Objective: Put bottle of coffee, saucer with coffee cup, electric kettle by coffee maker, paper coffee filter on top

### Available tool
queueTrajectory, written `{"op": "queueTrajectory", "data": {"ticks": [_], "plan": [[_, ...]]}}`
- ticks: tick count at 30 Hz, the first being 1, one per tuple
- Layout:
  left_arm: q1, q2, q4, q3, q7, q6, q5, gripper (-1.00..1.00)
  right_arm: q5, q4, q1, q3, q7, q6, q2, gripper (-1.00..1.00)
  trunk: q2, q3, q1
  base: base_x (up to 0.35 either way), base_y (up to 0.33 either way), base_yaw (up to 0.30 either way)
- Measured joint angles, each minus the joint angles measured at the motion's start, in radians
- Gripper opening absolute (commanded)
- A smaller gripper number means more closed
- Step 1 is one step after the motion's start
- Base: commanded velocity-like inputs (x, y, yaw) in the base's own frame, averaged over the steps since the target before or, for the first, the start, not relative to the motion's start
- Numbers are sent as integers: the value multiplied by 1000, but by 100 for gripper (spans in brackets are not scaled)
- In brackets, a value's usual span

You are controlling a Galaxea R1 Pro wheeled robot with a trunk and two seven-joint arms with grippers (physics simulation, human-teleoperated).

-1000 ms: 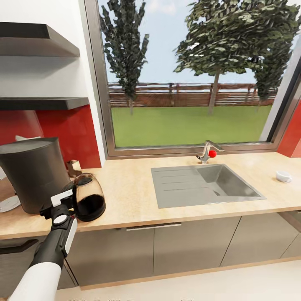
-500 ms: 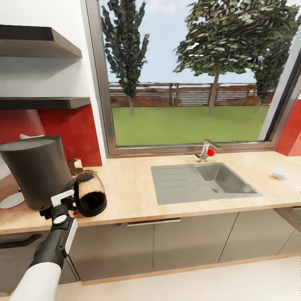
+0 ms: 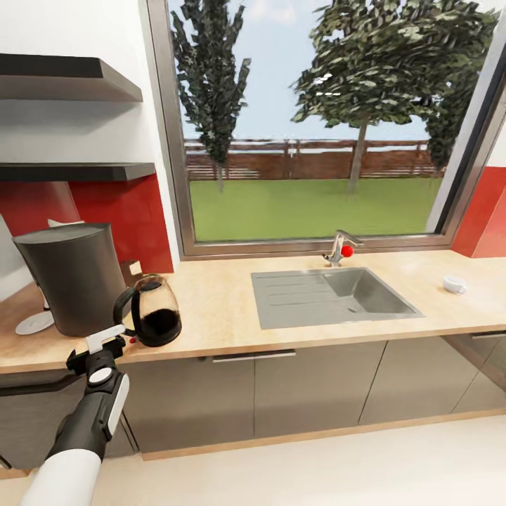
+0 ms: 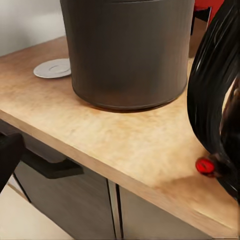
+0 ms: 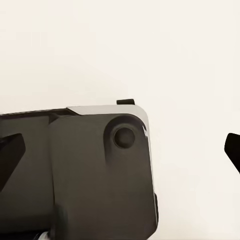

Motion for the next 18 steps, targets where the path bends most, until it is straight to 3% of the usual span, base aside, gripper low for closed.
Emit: {"op": "queueTrajectory", "data": {"ticks": [7,9,14,18], "plan": [[65,1,-14,-4,-23,-8,0,100,0,0,0,0,0,0,0,100,0,0,0,-3,0,0],[96,3,-25,-3,-64,-35,0,100,0,0,0,0,0,0,0,100,0,0,0,0,0,0],[212,8,-126,21,-235,-142,0,100,0,0,0,-1,0,0,0,100,0,0,0,0,0,0],[288,7,-218,53,-295,-164,3,100,0,-1,0,-1,-1,0,0,100,0,0,0,0,0,0]]}}
